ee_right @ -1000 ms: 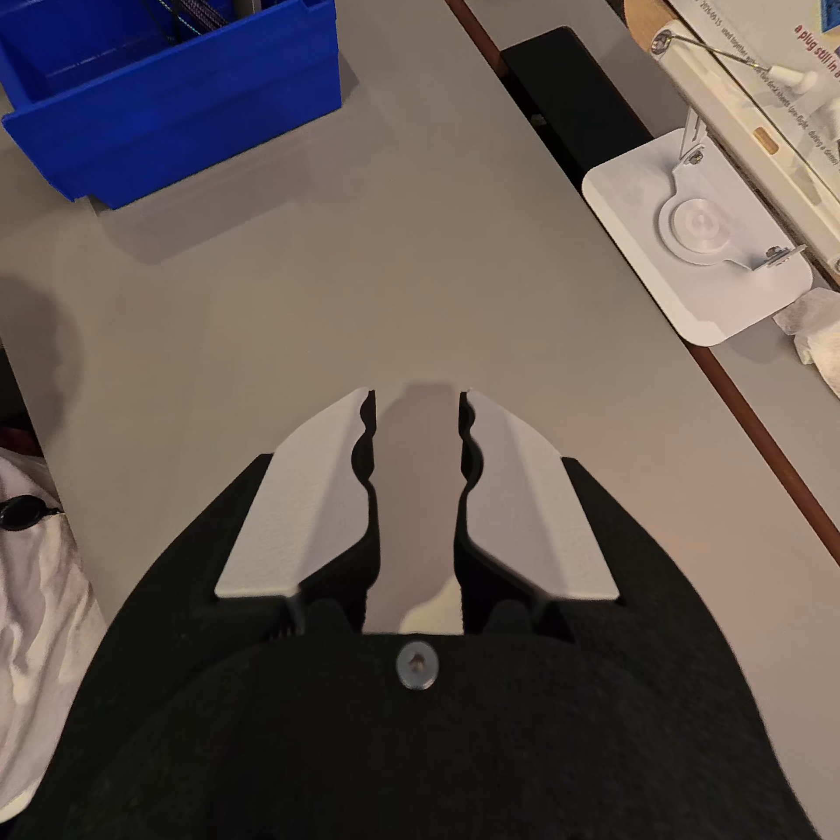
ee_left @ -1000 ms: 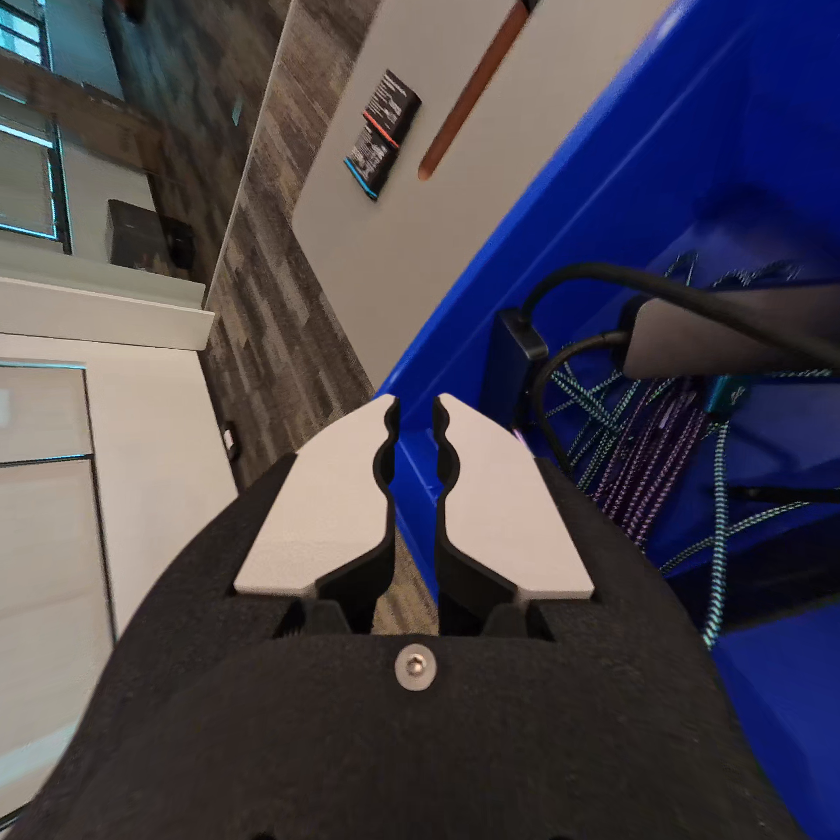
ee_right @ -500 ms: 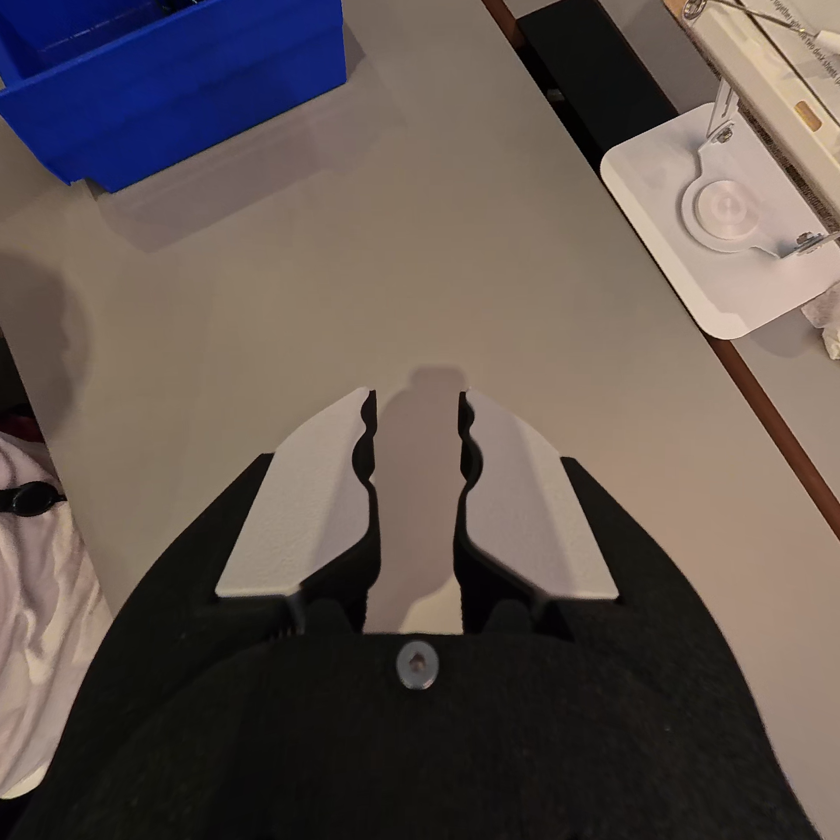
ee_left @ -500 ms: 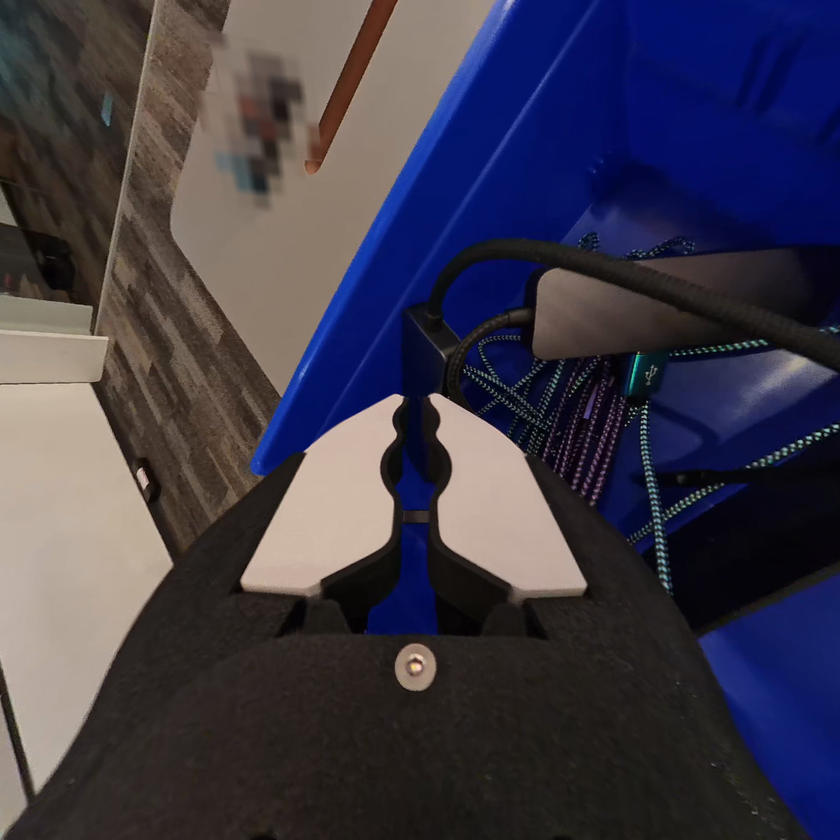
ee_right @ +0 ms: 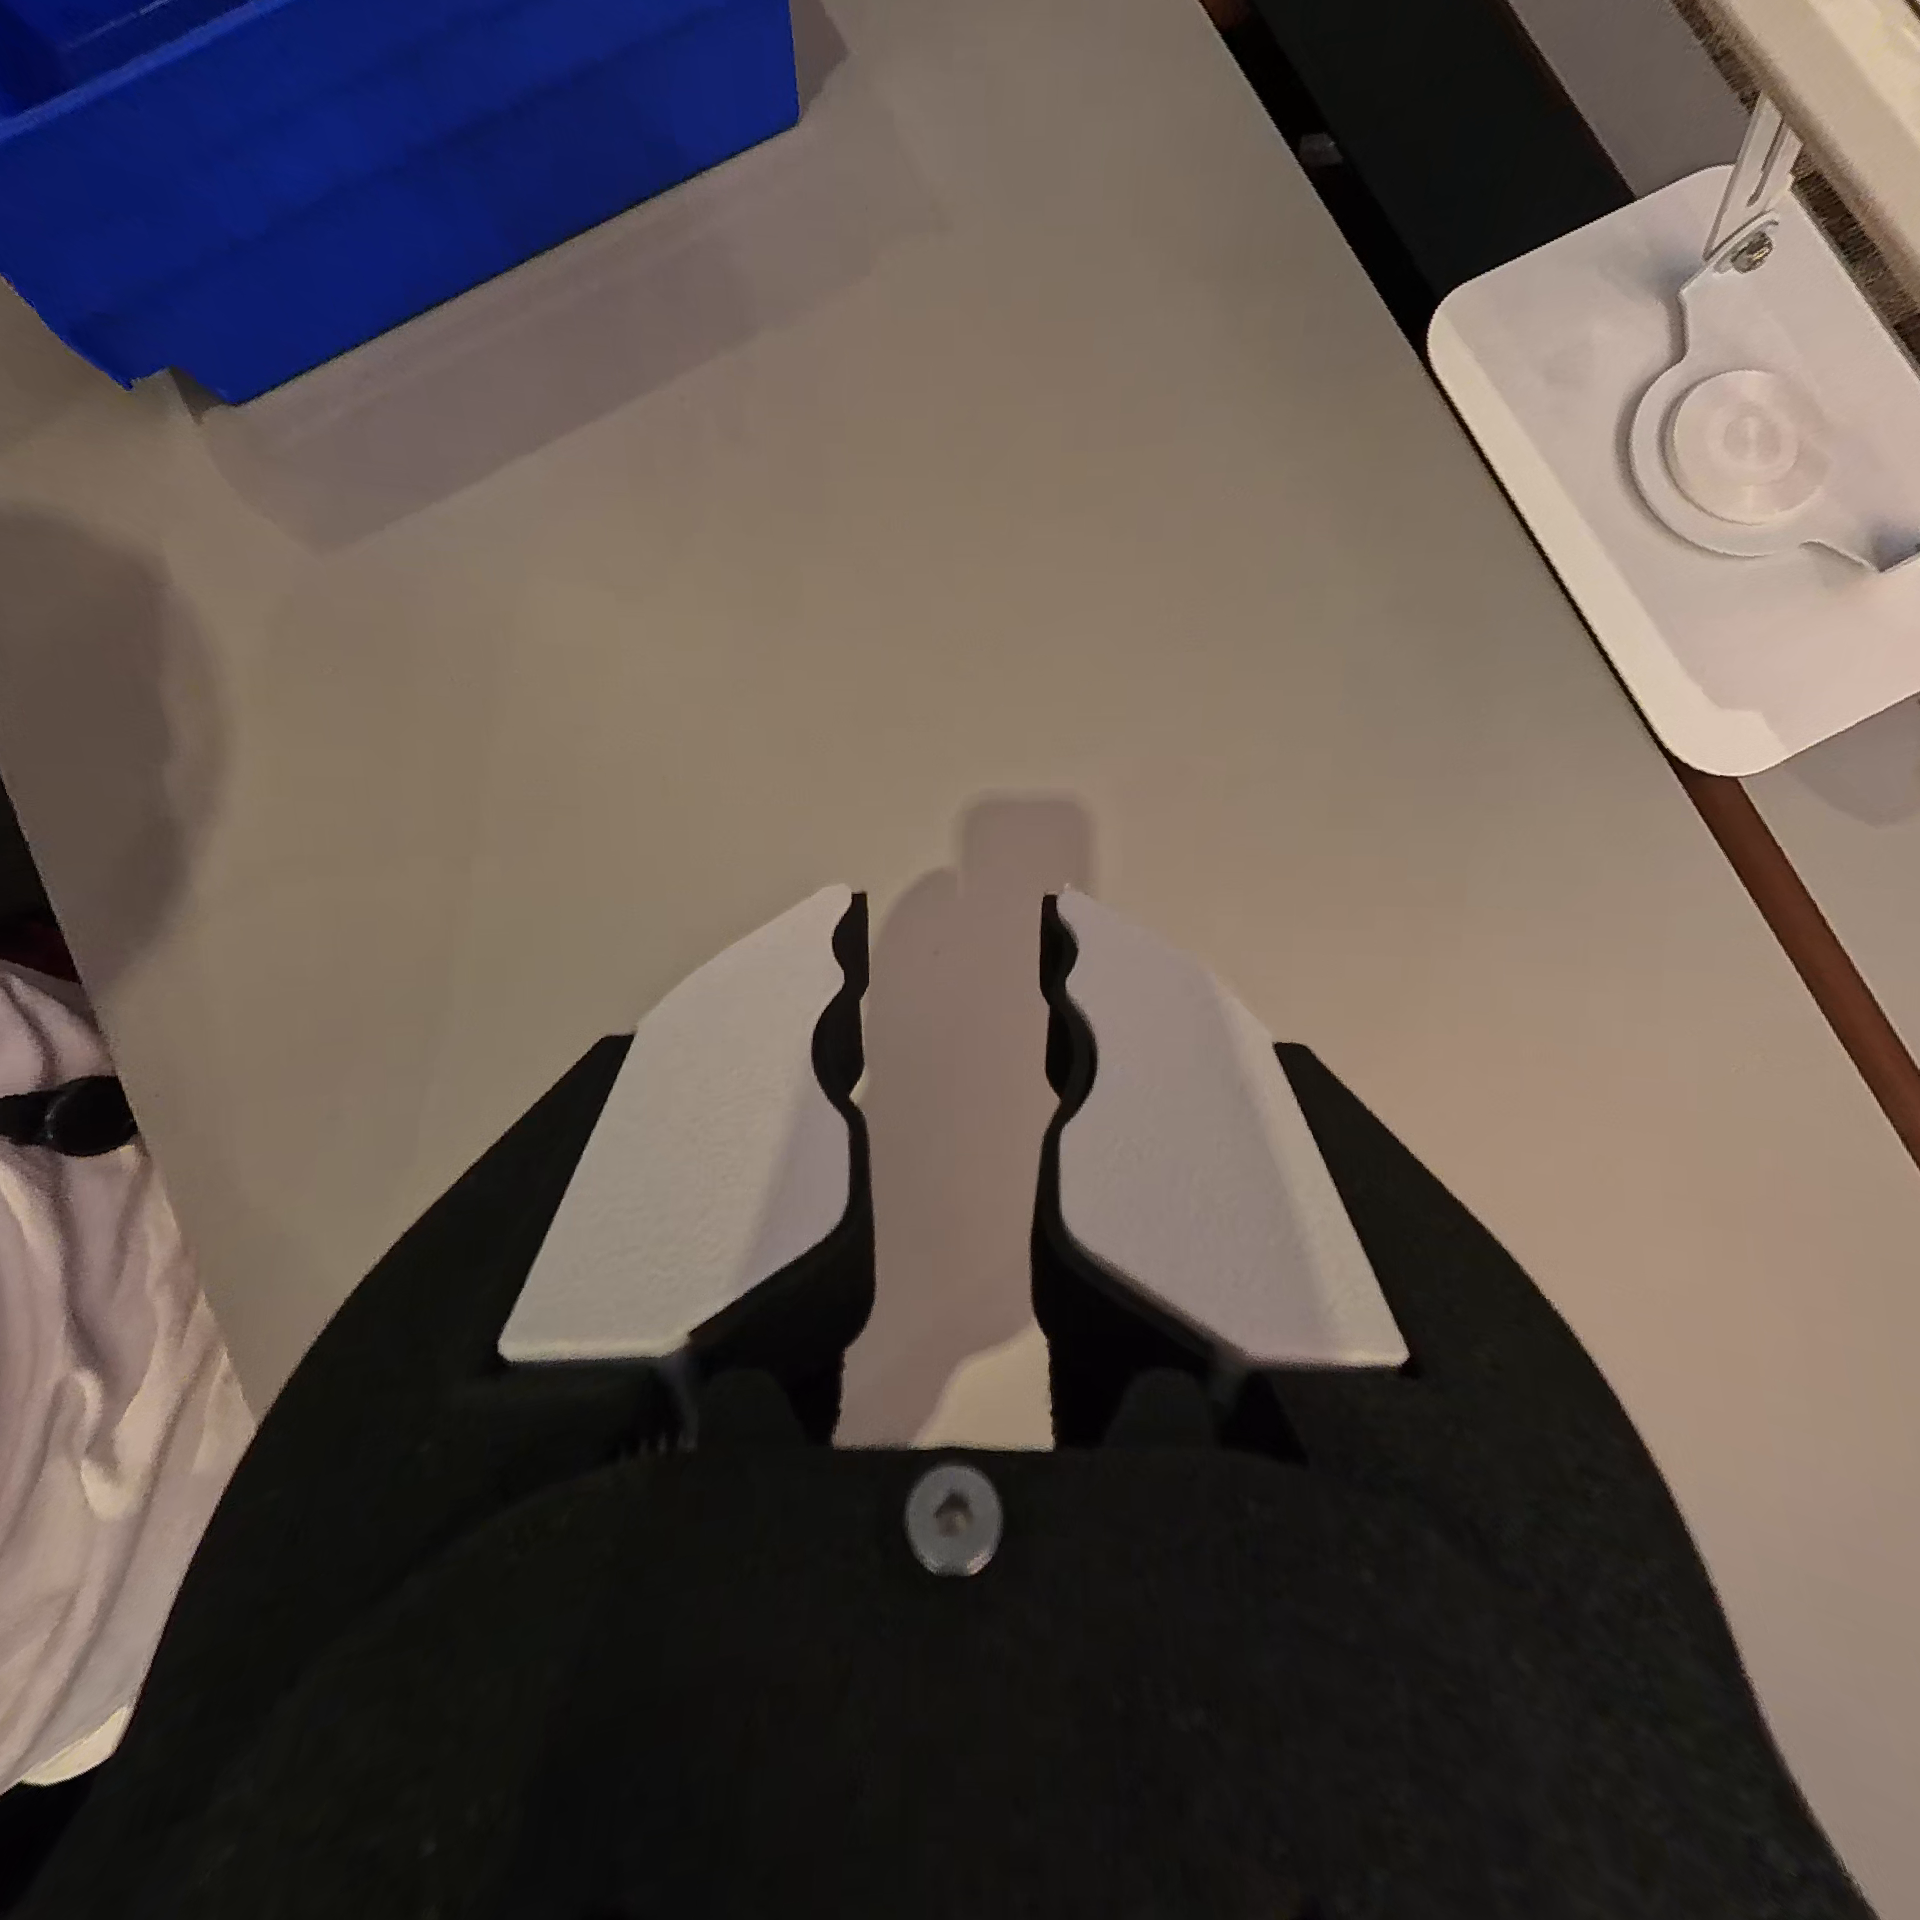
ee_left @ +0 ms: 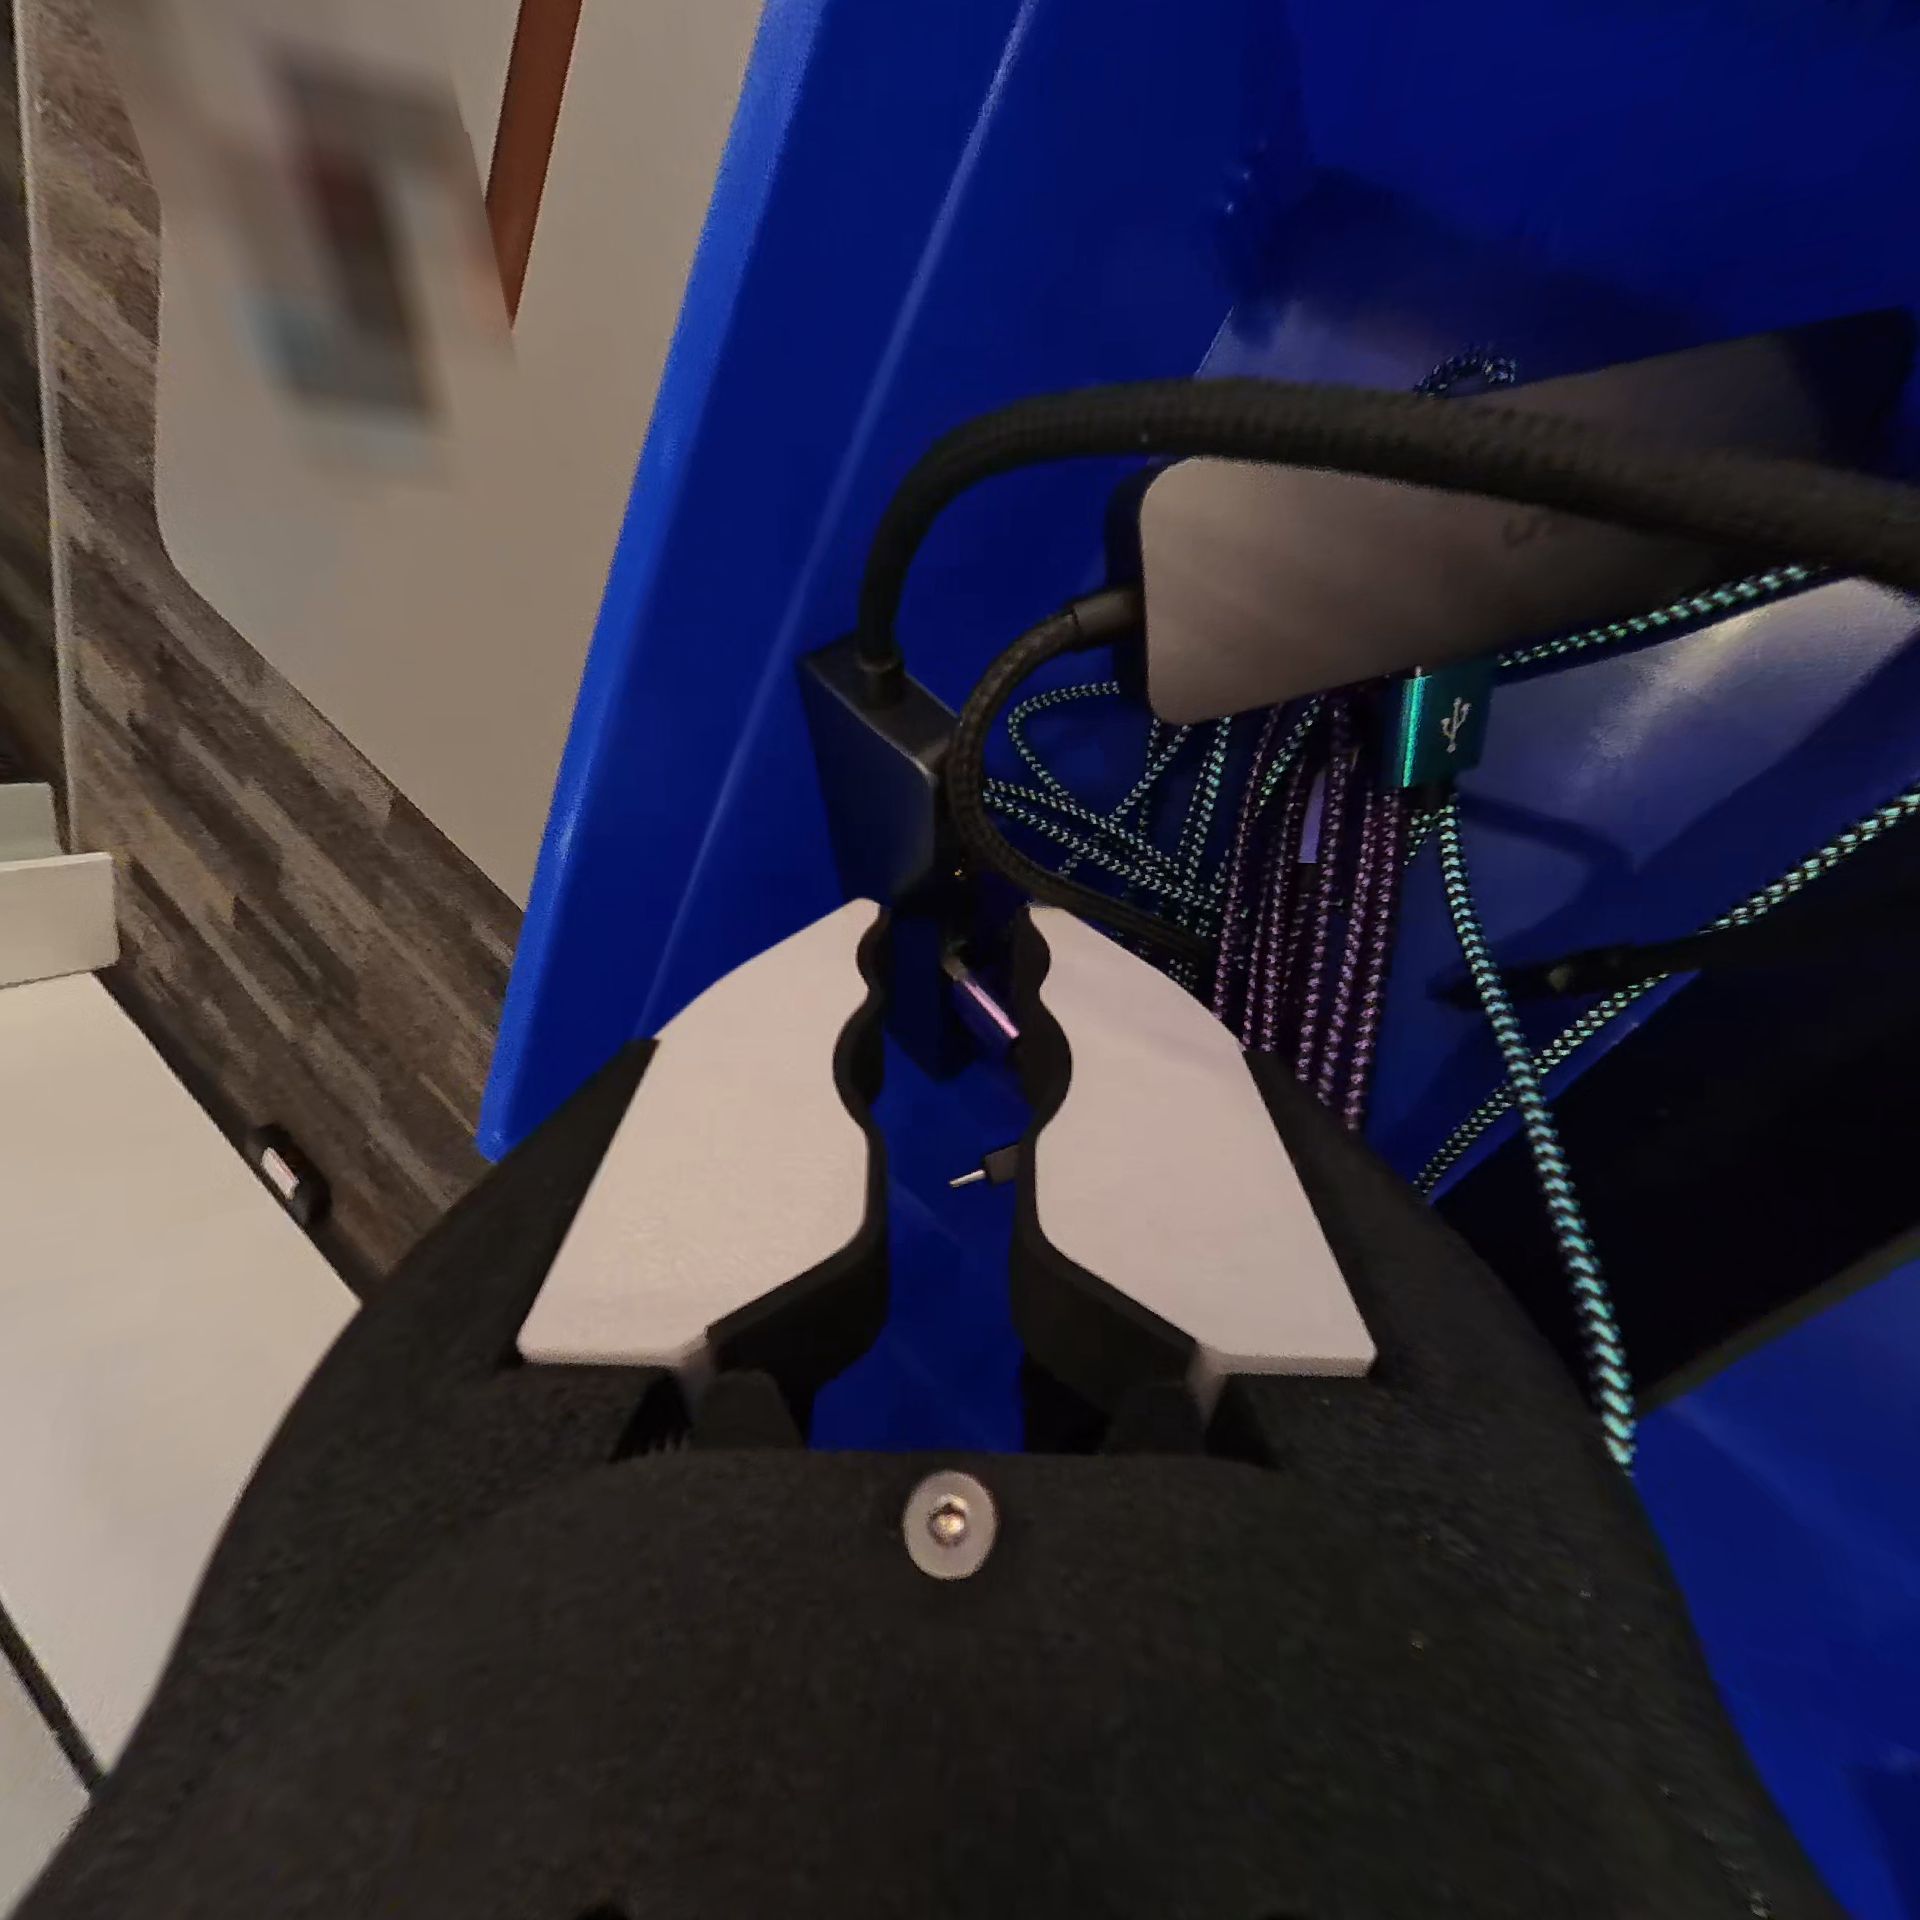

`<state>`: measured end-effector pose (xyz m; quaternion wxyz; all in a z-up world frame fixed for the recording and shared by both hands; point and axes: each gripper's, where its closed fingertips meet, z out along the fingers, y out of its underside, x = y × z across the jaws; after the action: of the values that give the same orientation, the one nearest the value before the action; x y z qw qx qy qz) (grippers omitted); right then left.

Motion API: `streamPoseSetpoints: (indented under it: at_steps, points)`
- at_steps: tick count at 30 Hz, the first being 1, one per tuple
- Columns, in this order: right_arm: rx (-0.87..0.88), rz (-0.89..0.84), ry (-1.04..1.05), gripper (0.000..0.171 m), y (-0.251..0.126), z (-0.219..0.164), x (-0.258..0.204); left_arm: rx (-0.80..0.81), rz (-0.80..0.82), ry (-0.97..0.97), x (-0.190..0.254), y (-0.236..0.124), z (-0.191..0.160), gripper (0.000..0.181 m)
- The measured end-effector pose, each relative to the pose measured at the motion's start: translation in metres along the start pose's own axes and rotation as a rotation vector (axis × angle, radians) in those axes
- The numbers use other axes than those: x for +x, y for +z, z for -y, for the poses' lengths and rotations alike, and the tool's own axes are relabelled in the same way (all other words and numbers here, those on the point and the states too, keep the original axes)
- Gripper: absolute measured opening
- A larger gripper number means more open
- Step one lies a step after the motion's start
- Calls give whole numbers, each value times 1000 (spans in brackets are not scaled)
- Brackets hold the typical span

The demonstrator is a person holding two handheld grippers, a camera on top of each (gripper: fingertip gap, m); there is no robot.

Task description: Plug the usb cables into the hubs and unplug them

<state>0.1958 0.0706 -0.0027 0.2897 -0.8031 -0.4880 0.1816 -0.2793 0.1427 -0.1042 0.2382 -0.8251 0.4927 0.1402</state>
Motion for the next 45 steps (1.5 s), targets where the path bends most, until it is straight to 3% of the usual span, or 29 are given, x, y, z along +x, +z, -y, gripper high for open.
streamPoseSetpoints:
  at_steps: [7,20,24,35,40,45]
  points:
    - [-3,20,-6,28,5,3,-2,-33,222,129,-15,6,8,33]
    - [-12,40,-5,26,5,-3,-9,-148,324,126,-18,21,10,19]
    - [-14,40,1,26,-1,-9,-10,-113,342,11,-24,15,11,17]
    - [76,70,59,26,-8,-9,-11,180,663,-75,-79,-118,57,15]
    - [181,124,164,26,-6,4,-17,335,725,25,-65,-190,121,13]
    - [359,268,257,26,-15,34,-41,441,765,173,-14,-224,207,11]
